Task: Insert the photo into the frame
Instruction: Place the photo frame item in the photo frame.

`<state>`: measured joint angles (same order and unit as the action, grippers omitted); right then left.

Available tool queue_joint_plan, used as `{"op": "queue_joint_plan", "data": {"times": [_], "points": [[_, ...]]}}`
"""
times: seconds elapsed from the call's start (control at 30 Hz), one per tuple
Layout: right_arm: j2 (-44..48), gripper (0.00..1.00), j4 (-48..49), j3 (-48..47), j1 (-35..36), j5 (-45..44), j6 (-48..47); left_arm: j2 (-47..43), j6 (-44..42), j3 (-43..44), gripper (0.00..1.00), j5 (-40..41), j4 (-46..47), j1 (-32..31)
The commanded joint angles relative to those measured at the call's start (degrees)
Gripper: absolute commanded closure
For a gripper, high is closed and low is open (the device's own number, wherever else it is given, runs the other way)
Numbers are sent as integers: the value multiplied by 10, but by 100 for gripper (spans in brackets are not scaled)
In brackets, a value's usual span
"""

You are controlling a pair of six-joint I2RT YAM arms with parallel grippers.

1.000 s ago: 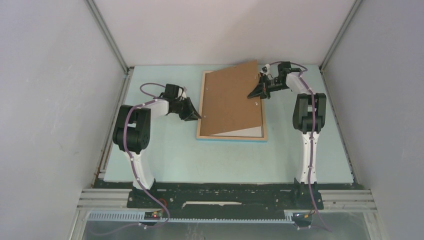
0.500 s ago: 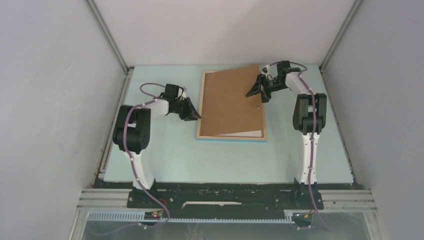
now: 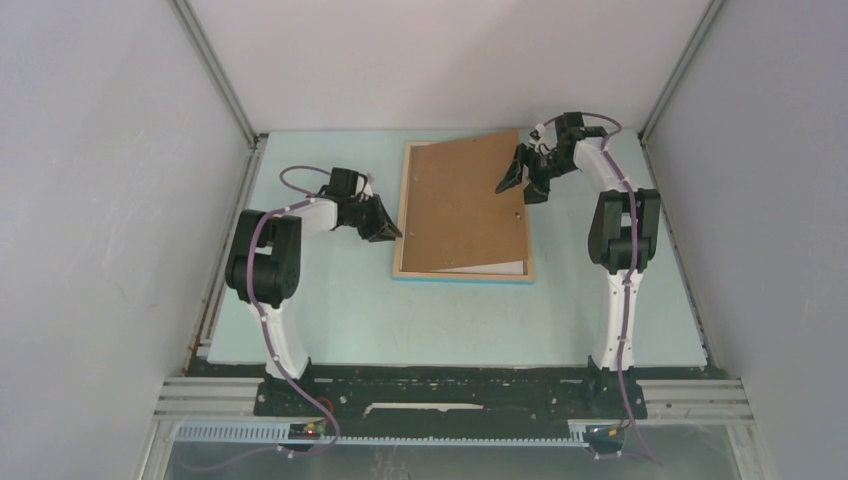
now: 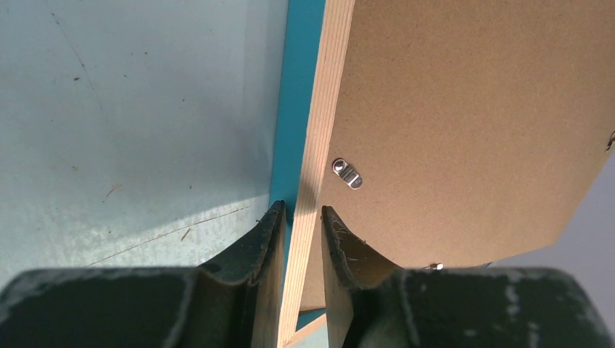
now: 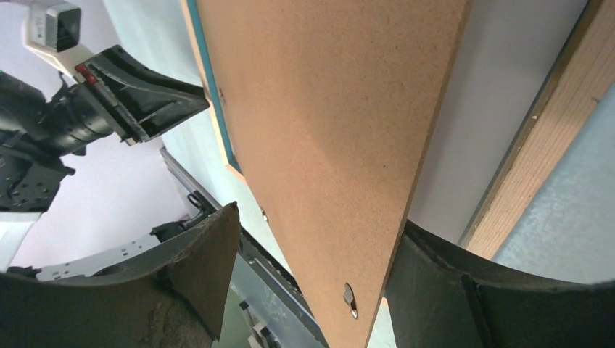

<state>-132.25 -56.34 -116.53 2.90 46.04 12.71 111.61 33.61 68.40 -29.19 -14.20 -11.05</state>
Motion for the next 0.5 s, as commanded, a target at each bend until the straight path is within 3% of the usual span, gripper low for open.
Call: {"op": "queue_joint_plan", "data": {"times": [0.0, 0.47], "points": [[23, 24, -38, -40, 19, -54, -8, -16, 4, 24, 74, -20, 15, 3], [-5, 20, -119, -111, 51, -203, -39, -24, 4, 24, 74, -24, 15, 4]]}}
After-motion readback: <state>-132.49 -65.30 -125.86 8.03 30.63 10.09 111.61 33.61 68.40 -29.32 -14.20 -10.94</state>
